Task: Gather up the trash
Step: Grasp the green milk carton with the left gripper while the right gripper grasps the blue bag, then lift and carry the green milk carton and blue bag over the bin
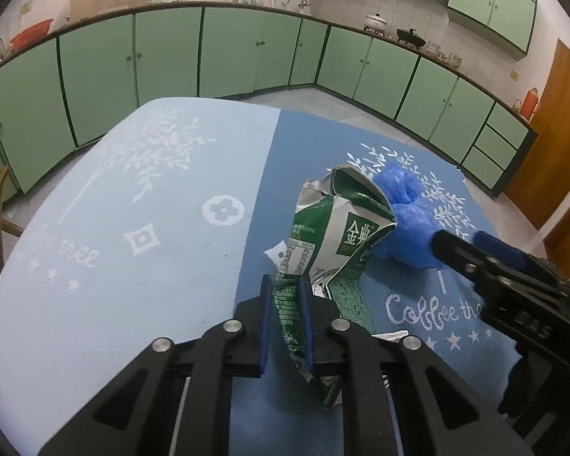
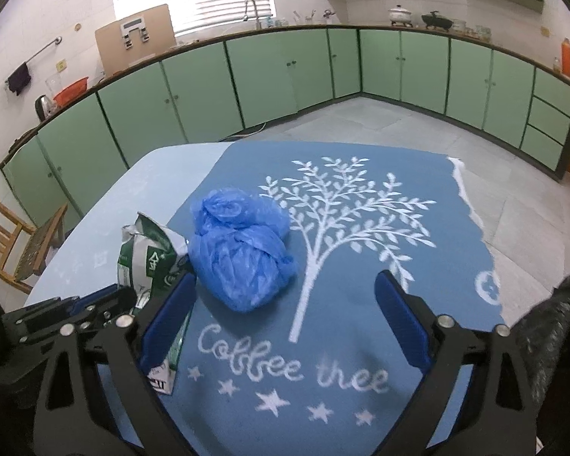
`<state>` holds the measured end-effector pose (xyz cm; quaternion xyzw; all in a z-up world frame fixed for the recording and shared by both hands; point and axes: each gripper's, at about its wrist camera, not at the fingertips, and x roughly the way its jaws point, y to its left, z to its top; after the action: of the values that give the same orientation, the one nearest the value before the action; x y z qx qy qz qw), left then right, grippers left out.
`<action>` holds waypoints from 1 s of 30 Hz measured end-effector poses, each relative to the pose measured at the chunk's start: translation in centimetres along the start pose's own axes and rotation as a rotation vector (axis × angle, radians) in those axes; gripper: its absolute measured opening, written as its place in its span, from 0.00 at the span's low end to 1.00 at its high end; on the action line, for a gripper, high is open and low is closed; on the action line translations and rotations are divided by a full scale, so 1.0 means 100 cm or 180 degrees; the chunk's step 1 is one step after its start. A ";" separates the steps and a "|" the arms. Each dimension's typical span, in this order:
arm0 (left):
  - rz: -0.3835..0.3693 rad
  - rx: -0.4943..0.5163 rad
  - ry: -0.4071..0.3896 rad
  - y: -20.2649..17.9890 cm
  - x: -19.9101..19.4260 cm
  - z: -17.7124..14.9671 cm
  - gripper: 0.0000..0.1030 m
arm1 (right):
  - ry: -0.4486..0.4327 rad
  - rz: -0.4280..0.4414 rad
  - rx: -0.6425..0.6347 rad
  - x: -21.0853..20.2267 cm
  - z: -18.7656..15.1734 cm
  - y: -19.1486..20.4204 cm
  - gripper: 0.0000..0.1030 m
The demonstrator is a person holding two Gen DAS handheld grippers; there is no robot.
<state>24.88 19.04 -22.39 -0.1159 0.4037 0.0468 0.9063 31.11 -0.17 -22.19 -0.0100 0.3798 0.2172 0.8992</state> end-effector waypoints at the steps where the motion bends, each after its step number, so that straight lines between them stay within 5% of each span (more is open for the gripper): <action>1: -0.0006 -0.0004 -0.0004 0.001 0.000 0.000 0.13 | 0.0043 0.0034 -0.0008 0.004 0.001 0.001 0.74; 3: -0.0013 -0.0012 -0.0017 0.003 -0.001 0.001 0.13 | 0.0084 0.0081 -0.0039 0.011 0.003 0.004 0.69; 7: -0.0052 -0.0026 -0.0034 0.005 -0.004 0.001 0.11 | 0.0243 0.0294 -0.0100 0.020 0.002 0.011 0.33; 12: -0.0121 -0.0071 -0.0043 0.005 -0.009 0.000 0.09 | 0.0241 0.0367 -0.0106 0.010 -0.002 0.011 0.14; 21: -0.0304 -0.0174 0.0063 0.002 -0.006 0.001 0.09 | 0.0243 0.0377 -0.0063 -0.010 -0.016 0.008 0.12; 25: -0.0405 -0.0166 0.0155 0.001 0.002 0.001 0.31 | 0.0281 0.0397 -0.0017 -0.007 -0.021 0.007 0.12; 30: -0.0448 -0.0113 0.0198 -0.004 0.012 0.001 0.32 | 0.0280 0.0426 -0.0033 -0.006 -0.020 0.007 0.12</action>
<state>25.81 18.65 -23.12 -0.1614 0.4215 -0.0136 0.8922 29.07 -0.13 -23.12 0.0011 0.4176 0.2781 0.8650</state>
